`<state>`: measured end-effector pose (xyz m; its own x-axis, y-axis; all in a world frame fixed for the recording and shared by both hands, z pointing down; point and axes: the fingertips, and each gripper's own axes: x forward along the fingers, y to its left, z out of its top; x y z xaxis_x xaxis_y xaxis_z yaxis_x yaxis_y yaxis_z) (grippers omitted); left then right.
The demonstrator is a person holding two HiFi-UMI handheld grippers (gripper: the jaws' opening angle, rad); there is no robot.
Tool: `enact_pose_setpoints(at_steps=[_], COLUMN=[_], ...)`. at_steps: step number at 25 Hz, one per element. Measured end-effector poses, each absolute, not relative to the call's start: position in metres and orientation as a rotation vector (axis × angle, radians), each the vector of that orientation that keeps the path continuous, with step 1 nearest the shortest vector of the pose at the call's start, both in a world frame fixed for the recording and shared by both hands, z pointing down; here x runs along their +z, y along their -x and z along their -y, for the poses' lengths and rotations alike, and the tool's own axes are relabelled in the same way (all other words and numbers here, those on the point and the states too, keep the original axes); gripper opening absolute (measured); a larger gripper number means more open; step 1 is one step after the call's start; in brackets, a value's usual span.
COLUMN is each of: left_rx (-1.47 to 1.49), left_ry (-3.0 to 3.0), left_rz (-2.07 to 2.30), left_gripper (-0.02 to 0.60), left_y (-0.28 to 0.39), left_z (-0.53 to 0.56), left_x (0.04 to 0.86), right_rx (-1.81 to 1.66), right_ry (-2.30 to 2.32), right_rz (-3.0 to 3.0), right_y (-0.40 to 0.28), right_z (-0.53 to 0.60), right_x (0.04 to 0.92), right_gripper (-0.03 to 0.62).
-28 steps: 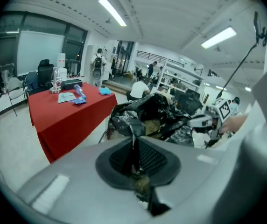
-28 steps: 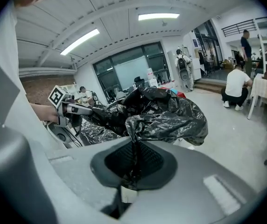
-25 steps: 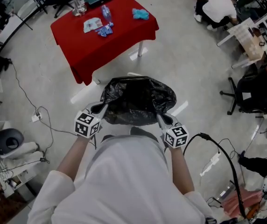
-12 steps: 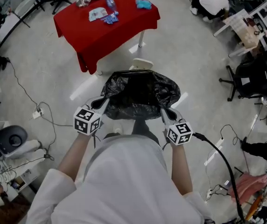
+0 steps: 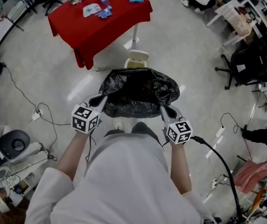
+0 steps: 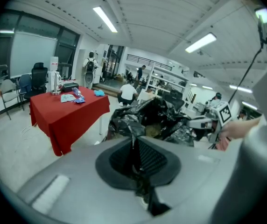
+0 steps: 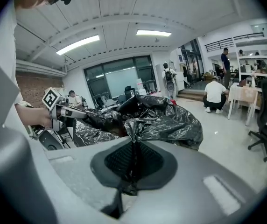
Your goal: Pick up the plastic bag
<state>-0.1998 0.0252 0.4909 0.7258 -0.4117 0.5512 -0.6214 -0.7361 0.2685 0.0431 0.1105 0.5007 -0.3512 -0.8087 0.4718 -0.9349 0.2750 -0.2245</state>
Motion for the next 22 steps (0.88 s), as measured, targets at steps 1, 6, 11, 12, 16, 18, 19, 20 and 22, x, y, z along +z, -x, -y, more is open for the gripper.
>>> enact_pose_setpoints(at_steps=[1,6,11,12,16,18,19,20,22], left_rx=[0.644,0.628,0.613,0.614,0.609,0.607,0.607,0.608,0.608], left_ry=[-2.491,-2.492,-2.489,-2.487,-2.488,-2.491,-2.493,-2.495,-2.496], left_rz=[0.797,0.839,0.869,0.871,0.883,0.890,0.894,0.897,0.904], left_gripper=[0.006,0.006,0.006,0.006,0.006,0.006,0.006,0.006,0.006], left_y=[0.198,0.188,0.172,0.169,0.157,0.155,0.154,0.153,0.151], left_z=[-0.027,-0.033,-0.041,-0.042,-0.041,-0.037,-0.035,-0.033,-0.030], left_x=[0.488,0.475,0.470,0.470,0.468,0.466,0.465,0.465,0.464], right_rx=[0.681,0.665,0.620,0.618,0.614,0.608,0.604,0.600,0.592], right_ry=[-1.602,-1.552,-1.465,-1.453,-1.419,-1.407,-1.404,-1.402,-1.401], right_rz=[2.288,2.325,2.380,2.388,2.416,2.426,2.430,2.434,2.443], right_y=[-0.045,-0.054,-0.056,-0.057,-0.060,-0.060,-0.061,-0.062,-0.065], right_z=[-0.113,-0.123,-0.127,-0.128,-0.125,-0.119,-0.115,-0.112,-0.106], right_x=[0.498,0.489,0.482,0.482,0.480,0.479,0.478,0.477,0.475], right_gripper=[0.006,0.006,0.005,0.005,0.005,0.005,0.005,0.005,0.005])
